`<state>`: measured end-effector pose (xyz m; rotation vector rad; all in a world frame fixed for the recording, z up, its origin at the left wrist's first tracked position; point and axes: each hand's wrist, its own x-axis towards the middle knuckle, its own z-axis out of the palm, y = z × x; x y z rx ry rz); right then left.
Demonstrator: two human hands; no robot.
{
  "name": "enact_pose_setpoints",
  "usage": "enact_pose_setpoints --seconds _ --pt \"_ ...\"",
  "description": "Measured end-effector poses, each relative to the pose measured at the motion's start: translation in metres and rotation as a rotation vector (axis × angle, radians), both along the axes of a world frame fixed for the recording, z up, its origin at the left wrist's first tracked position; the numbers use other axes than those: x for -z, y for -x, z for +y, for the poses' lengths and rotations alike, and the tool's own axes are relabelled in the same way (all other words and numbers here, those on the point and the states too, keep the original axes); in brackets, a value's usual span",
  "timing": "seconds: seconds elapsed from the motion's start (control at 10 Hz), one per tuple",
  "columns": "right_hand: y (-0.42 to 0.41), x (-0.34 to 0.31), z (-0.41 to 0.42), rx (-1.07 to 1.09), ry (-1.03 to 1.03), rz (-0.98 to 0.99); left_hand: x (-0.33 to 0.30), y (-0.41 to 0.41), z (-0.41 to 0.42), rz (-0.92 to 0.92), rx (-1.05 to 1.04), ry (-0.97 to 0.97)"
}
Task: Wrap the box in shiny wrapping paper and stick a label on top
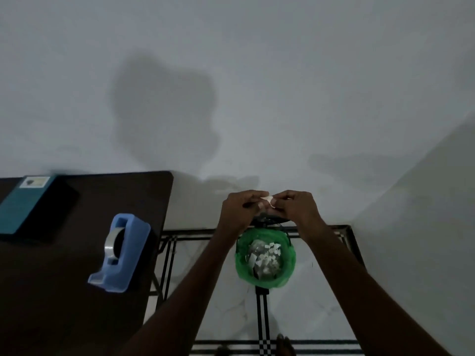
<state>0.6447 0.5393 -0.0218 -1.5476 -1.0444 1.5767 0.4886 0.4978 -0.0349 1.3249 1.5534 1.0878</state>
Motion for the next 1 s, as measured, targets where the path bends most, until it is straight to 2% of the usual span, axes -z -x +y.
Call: enact_pose_setpoints --seconds 0.2,0.5,0.7,0.8,0.9,1.0 --pt "-0.005 0.125 0.030 -0.041 0.053 -0.293 0.102 -0.007 0.019 0.093 -0.110 0.275" --pt "-0.003 0.325 0.055 -0.175 0.260 -0.444 0.305 0.001 0.049 0.382 0.029 0.523" --pt "0.002 0.450 0.066 -0.245 0.362 -0.466 0.414 0.006 0.061 0.554 0.164 0.545" --pt "0.000 0.495 0.060 -0.305 0.320 -0.590 0.450 0.013 0.058 0.557 0.164 0.555" --pt "0.001 0.484 0.045 -0.387 0.197 -0.765 0.449 0.017 0.050 0.592 0.185 0.454" --pt "0.004 0.451 0.032 -0.414 0.052 -0.838 0.429 0.020 0.044 0.559 0.170 0.438"
